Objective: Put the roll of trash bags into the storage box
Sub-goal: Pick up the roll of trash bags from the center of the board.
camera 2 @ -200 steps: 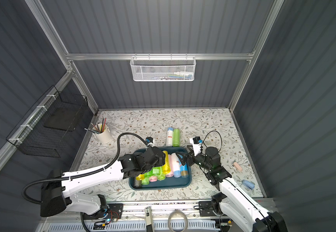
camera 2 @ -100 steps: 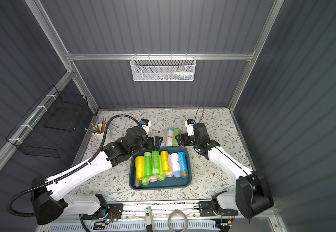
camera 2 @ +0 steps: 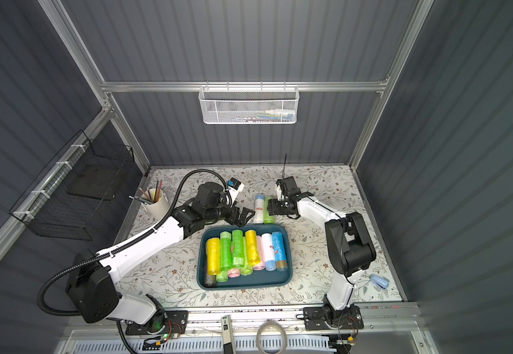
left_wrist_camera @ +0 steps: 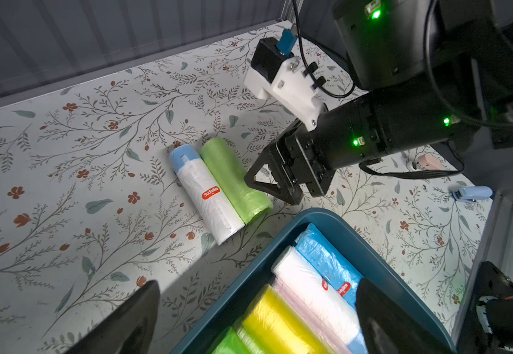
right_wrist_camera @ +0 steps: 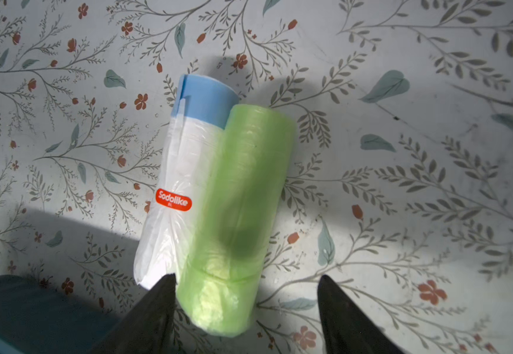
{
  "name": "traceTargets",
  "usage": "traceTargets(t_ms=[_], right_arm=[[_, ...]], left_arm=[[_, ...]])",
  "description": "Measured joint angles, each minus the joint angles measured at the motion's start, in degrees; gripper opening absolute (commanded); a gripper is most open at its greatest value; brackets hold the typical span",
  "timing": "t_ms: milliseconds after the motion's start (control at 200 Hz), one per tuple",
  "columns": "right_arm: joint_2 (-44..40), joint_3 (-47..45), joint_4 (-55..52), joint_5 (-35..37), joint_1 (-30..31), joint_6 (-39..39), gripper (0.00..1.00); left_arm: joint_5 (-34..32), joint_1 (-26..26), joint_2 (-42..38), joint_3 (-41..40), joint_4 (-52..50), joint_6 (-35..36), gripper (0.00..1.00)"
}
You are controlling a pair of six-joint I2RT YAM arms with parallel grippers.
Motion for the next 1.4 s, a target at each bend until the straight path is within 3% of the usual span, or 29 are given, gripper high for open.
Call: traceTargets(t_ms=[725, 1045, 1396], right_arm=[[12.3, 10.1, -2.4, -1.8, -0.3, -1.3, 0.68], [14.1, 11.7, -3.4, -1.5, -1.2, -1.8, 0.45], [9.8, 6.1, -2.6, 0.0, -5.7, -3.1, 0.4]], left_arm=[[-0.6, 0.5, 2.1, 2.8, -5.1, 4.7, 1.0], [-4.5, 0.5, -0.3, 2.8, -6.5, 4.2, 1.0], [-6.5, 0.5, 0.4, 3.5, -10.1, 2.7, 1.0]])
